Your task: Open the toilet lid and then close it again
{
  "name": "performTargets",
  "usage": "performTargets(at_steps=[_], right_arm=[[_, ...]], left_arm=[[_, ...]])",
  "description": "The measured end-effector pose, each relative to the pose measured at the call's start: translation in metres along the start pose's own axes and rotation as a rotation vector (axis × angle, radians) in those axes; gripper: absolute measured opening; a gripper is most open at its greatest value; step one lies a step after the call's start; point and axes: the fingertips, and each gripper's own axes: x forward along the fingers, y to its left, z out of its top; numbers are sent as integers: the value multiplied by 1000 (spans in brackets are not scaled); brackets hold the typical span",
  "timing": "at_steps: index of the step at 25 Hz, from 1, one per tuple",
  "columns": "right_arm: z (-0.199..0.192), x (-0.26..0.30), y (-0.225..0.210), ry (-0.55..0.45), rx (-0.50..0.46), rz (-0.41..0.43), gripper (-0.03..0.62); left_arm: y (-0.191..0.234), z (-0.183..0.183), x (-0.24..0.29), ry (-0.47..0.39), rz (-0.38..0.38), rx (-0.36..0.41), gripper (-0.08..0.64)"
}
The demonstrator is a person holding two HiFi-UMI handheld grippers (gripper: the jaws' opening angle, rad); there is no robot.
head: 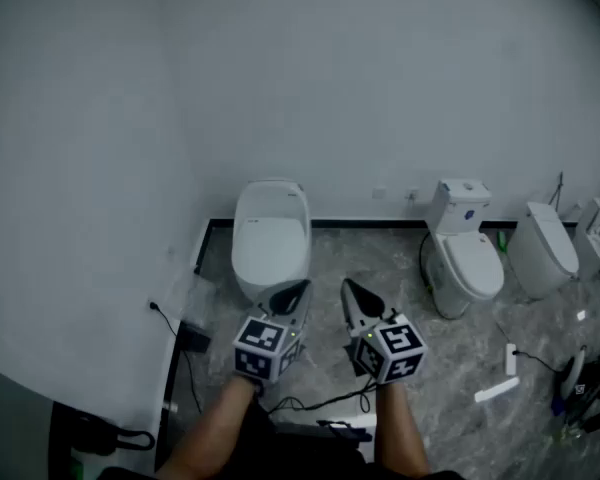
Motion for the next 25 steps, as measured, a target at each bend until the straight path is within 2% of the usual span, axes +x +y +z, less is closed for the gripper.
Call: performTargets(at_steps=[16,25], right_arm=[[5,2,7,-31,10,24,11],[-5,19,14,3,9,42,11]], left_arm=[[4,2,-6,3,10,20,5],[22,-4,-8,10,32,-3,5]])
